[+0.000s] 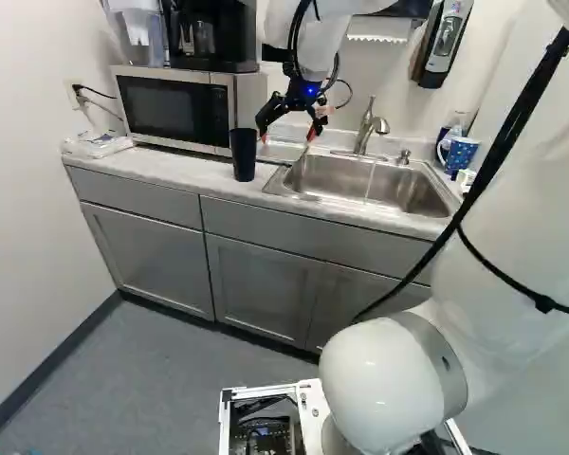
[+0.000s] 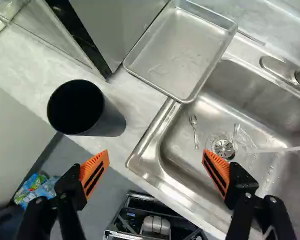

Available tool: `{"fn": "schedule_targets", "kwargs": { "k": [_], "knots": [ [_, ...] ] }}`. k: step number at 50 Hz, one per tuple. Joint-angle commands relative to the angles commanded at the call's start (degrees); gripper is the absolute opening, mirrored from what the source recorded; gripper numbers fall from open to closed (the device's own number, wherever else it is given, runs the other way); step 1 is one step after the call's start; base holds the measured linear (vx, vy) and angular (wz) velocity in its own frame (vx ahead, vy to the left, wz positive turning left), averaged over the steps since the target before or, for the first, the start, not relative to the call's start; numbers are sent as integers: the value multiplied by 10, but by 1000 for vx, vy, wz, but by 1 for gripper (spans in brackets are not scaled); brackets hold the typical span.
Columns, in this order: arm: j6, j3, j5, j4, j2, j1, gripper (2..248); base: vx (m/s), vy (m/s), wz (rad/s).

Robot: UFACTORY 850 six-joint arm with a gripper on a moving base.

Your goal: Rinse the cup and place it in the tray

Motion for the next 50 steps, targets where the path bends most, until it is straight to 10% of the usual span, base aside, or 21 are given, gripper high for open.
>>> {"fn": "schedule_targets", "kwargs": {
  "k": [50],
  "knots": [
    [0, -27, 0, 0, -28, 104, 247, 0, 0, 0]
  ]
}}
